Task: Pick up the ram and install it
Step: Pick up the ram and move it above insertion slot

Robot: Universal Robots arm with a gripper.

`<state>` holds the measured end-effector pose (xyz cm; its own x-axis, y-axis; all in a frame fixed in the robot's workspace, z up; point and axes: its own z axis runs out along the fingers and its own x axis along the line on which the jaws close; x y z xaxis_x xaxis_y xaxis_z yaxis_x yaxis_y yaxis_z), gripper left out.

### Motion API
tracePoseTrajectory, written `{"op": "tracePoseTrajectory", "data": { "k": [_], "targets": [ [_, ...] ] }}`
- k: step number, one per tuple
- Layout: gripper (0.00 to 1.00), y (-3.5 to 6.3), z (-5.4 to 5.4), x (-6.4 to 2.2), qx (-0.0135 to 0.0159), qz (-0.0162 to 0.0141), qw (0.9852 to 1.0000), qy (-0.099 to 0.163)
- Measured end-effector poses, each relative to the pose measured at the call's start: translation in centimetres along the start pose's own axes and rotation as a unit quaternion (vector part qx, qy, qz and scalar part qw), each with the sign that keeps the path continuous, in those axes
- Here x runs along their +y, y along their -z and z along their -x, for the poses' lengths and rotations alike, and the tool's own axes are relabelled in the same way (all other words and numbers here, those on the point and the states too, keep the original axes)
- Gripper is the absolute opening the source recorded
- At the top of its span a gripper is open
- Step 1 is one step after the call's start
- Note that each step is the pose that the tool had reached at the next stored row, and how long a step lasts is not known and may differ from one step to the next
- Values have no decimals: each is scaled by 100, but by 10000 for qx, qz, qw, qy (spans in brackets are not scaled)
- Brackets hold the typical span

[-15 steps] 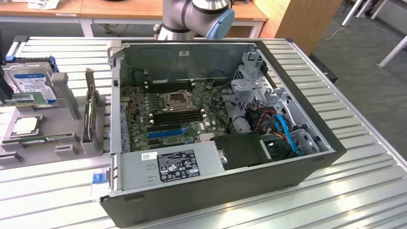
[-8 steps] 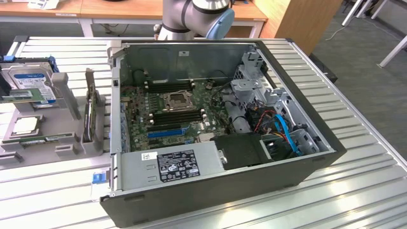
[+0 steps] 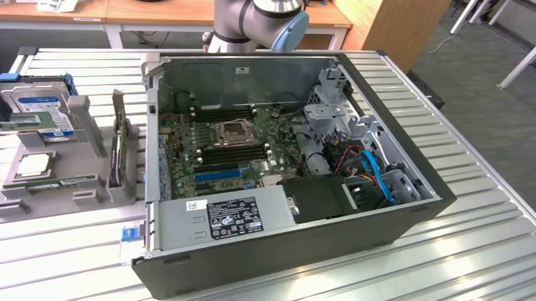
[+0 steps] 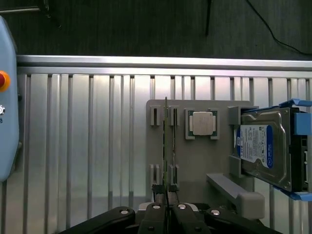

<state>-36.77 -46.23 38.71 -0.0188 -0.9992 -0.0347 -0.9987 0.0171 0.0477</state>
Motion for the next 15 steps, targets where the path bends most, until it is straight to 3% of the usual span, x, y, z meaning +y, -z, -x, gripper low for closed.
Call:
{"op": "tracePoseTrajectory", "data": {
  "k": [15],
  "targets": [
    [11, 36, 1, -27, 0, 1, 10000, 1]
  ]
}}
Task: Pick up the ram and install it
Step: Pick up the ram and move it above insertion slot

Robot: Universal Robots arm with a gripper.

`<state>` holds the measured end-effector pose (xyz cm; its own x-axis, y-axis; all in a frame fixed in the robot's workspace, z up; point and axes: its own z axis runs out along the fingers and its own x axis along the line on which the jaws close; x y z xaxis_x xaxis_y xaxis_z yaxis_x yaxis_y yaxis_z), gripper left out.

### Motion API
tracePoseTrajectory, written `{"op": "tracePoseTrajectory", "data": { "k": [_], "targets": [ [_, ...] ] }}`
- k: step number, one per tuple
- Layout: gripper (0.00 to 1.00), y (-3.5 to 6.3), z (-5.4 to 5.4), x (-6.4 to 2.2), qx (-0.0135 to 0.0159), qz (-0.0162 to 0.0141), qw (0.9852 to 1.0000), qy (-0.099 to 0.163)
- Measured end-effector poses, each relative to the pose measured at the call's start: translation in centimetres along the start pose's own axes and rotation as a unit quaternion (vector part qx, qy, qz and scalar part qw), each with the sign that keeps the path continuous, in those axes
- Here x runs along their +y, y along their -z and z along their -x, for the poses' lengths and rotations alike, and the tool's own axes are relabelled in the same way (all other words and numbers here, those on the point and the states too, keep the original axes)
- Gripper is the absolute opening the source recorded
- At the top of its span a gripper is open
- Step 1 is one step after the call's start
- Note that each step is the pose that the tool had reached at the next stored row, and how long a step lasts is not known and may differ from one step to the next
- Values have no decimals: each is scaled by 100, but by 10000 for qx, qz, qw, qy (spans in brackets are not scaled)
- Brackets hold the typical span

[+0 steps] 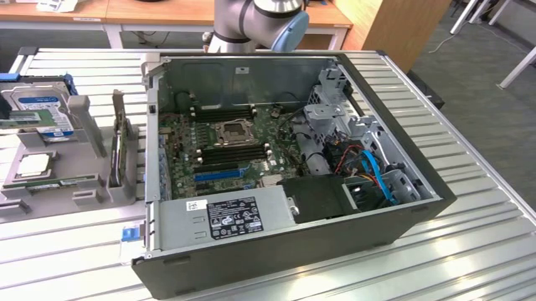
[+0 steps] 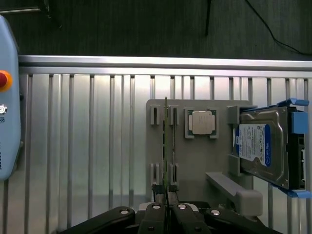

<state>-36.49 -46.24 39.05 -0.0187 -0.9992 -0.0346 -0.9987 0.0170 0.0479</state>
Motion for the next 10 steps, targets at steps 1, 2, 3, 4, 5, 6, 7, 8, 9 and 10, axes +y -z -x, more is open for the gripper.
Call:
{"op": "tracePoseTrajectory", "data": {
  "k": [1, 2, 3, 4, 5, 6, 7, 8, 9, 10],
  "targets": [
    [11, 0, 1, -15, 0, 0, 10000, -1],
    [11, 1, 1, -34, 0, 0, 10000, -1],
    [11, 2, 1, -52, 0, 1, 10000, 0],
    [11, 2, 2, -71, -1, 1, 10000, -1],
    [11, 4, 2, -90, 0, 2, 10000, -1],
    [11, 5, 3, -110, 0, 3, 10000, -1],
    [11, 6, 3, -130, 0, 4, 10000, -1],
    [11, 7, 3, -150, 0, 5, 10000, -1],
    [11, 8, 4, -172, 0, 7, 10000, -1],
    [11, 8, 4, -193, 0, 7, 10000, -1]
  ]
}}
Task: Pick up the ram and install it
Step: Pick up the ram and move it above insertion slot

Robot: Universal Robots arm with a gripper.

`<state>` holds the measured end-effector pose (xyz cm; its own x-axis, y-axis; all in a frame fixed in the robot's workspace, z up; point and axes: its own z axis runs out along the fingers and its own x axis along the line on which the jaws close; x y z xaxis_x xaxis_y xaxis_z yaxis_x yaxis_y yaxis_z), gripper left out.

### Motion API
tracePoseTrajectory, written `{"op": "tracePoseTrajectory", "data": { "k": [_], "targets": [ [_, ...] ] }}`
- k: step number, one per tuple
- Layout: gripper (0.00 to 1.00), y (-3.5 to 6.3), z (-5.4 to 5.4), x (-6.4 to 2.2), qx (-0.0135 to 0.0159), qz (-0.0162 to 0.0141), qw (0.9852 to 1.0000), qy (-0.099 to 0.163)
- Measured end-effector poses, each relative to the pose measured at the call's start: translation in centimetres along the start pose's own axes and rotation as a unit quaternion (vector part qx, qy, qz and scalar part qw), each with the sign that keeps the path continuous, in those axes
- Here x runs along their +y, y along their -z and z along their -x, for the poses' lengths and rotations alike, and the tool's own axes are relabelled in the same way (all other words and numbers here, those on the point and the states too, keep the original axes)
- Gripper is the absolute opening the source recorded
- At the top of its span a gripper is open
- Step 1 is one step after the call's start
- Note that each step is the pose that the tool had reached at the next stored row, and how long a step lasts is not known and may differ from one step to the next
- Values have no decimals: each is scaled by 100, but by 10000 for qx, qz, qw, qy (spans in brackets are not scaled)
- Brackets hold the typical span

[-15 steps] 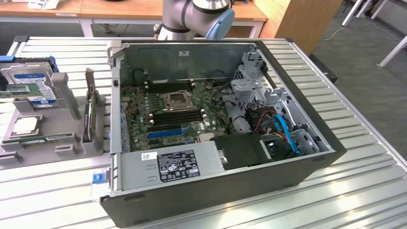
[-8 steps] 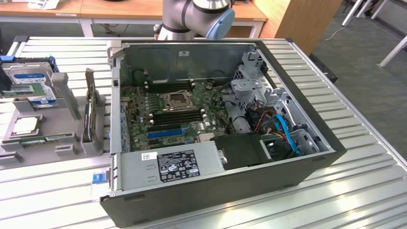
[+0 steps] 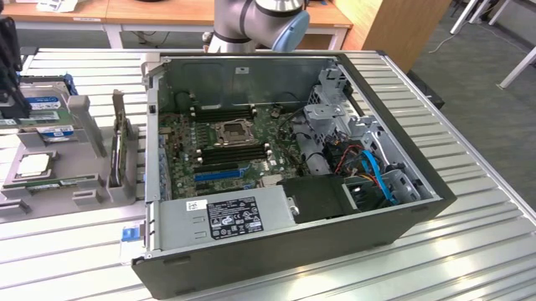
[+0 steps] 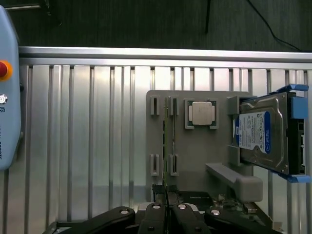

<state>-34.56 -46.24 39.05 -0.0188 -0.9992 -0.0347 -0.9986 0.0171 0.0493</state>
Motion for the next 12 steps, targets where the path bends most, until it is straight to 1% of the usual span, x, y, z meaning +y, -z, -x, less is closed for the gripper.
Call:
{"op": "tracePoseTrajectory", "data": {
  "k": [12],
  "targets": [
    [11, 12, 5, -250, 0, 20, 10000, -1]
  ]
}}
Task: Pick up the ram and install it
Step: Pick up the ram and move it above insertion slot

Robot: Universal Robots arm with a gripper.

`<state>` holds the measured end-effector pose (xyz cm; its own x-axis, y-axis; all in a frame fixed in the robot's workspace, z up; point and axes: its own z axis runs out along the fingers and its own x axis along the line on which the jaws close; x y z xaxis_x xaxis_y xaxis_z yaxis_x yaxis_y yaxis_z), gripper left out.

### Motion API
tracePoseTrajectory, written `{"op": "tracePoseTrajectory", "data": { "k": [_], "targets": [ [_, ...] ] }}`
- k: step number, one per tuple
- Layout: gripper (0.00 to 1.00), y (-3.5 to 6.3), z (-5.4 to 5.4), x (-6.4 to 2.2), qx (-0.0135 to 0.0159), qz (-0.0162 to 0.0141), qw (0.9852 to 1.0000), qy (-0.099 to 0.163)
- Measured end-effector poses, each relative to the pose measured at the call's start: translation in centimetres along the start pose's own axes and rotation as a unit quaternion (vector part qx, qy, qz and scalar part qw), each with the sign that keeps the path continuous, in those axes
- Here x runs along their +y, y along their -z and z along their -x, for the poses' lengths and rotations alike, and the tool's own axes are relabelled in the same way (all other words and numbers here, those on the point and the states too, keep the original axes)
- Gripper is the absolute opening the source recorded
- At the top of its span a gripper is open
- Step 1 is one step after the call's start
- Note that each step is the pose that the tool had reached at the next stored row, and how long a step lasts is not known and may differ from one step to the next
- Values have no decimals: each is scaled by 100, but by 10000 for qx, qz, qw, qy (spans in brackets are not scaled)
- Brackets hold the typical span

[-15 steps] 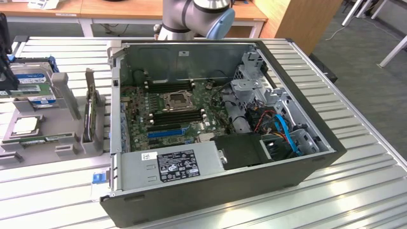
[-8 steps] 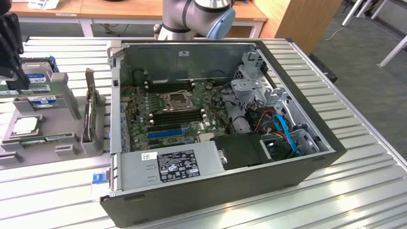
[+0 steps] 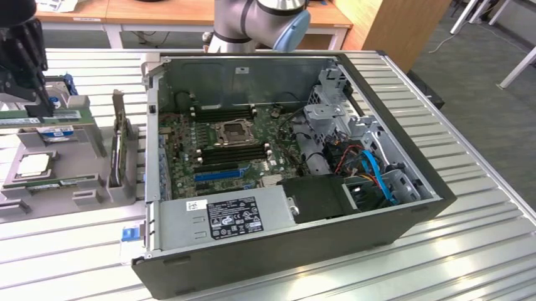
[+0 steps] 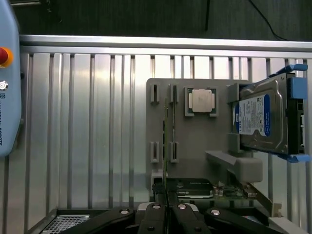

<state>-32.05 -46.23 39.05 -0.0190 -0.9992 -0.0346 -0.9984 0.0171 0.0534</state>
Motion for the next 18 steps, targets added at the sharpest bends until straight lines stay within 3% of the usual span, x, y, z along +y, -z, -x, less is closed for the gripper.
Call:
{"op": "tracePoseTrajectory", "data": {
  "k": [18],
  "targets": [
    [11, 20, 7, -373, 1, 51, 10000, -2]
  ]
}}
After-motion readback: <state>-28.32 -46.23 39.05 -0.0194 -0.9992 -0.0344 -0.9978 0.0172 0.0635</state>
